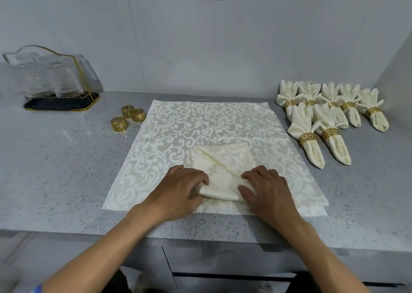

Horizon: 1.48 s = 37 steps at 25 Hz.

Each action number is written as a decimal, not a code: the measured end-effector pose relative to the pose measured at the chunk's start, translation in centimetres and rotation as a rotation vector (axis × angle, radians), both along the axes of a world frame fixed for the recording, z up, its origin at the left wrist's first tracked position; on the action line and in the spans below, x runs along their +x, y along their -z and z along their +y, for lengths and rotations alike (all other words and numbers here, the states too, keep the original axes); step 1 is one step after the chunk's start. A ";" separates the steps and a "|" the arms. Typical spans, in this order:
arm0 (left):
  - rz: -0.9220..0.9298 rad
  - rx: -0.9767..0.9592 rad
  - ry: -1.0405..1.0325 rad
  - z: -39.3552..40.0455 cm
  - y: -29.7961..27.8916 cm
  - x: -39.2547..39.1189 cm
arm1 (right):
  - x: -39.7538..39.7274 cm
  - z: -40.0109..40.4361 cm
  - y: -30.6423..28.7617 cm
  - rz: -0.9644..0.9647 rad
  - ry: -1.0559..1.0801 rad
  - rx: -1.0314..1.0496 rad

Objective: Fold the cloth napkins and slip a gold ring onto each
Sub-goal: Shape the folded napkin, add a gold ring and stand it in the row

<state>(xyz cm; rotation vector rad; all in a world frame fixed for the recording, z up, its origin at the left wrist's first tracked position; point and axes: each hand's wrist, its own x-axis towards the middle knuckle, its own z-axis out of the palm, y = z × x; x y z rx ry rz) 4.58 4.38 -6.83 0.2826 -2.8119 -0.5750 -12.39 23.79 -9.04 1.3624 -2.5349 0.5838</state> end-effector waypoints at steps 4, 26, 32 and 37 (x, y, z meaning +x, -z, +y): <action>-0.003 0.214 -0.087 -0.7 0.0 -1.2 | 0.7 0.3 -0.5 0.149 -0.059 -0.041; 0.030 -0.162 -0.350 0.5 -0.2 -4.4 | 0.5 -0.3 -1.2 0.473 -0.118 0.084; -0.166 -0.073 -0.091 -1.4 -2.9 -5.0 | 8.7 -2.2 -1.8 0.155 -0.100 -0.067; -0.280 0.170 -0.021 0.1 -3.5 -4.3 | 12.1 -4.0 -2.2 -0.122 -0.339 -0.207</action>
